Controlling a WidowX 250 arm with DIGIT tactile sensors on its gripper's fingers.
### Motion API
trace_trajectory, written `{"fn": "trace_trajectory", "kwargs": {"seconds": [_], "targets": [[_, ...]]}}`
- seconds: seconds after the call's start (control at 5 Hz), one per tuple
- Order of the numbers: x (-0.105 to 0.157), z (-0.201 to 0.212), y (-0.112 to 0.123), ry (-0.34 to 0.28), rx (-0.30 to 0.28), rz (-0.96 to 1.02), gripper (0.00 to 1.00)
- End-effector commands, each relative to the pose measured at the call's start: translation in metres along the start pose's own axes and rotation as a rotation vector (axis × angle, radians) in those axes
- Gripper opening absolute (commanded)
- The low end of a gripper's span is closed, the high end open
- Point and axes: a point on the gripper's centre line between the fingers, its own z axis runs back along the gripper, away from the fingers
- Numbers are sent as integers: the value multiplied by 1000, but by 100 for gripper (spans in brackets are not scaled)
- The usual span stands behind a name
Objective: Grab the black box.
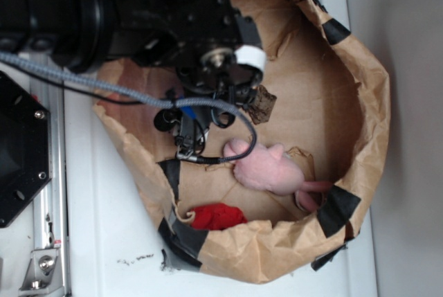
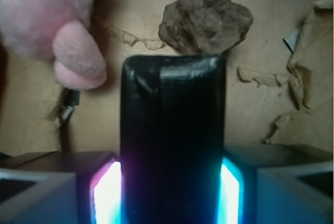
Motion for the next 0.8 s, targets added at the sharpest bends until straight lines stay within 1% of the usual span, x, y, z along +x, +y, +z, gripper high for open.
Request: {"fn": "trace_trajectory", "kwargs": {"seconds": [0.0,0.2,0.4,0.6], "targets": [[5,76,15,-131,13,30,0],[3,93,7,-162,16,-7,0],[9,98,3,-178,25,18,0],[13,97,2,-180,41,31,0]]}}
